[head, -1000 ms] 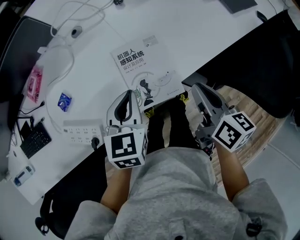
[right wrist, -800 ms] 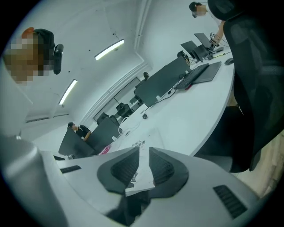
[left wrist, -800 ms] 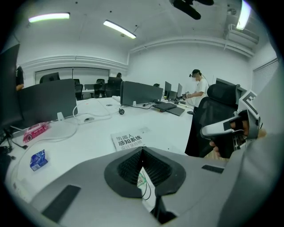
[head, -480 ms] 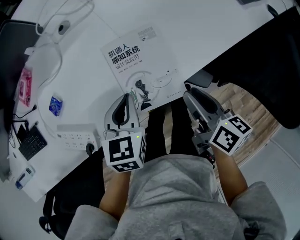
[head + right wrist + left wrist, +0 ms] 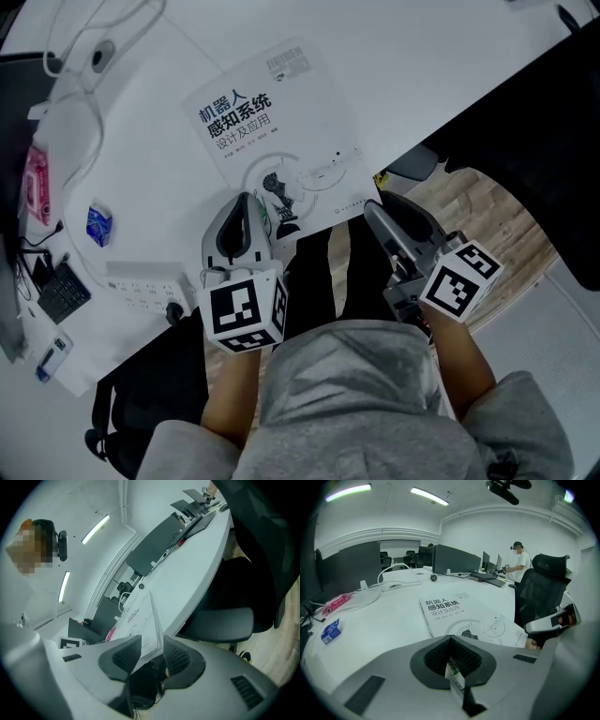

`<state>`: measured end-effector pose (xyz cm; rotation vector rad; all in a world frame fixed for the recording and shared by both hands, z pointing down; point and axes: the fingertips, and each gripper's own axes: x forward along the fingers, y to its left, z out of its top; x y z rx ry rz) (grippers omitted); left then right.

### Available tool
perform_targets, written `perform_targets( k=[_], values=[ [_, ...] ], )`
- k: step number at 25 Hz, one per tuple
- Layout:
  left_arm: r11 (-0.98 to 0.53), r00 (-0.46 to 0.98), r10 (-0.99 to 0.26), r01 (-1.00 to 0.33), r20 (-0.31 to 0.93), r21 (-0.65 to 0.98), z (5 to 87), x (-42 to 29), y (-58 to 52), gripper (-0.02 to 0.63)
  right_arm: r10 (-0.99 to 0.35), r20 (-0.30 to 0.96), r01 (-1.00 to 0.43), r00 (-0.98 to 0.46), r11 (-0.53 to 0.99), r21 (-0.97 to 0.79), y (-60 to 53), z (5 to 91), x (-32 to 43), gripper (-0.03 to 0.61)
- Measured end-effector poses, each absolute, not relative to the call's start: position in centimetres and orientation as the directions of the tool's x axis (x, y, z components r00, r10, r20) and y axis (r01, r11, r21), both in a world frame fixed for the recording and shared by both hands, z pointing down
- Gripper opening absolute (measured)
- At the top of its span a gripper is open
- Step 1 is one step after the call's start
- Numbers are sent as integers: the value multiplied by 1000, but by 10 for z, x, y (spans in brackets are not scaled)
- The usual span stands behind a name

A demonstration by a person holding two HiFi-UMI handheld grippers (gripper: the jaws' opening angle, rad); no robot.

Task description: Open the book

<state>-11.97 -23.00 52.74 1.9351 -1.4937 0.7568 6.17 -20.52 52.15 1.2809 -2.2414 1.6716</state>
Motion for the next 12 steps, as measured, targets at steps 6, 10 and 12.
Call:
perform_targets(
  k=[6,10,12],
  values=[
    [-192,198,-638,-977,744,95,532,-120,-231,9,-558,483,-622,-675,78,-779,-205,523,62,135],
    [-185,189,-632,-979,751,90,532,-120,-230,9,-539,495,-637,-681,104,-763,-198,527,57,135],
    [-185,188,-629,-979,755,90,532,-120,-231,9,-544,484,-630,-686,109,-769,-198,526,55,135]
  ],
)
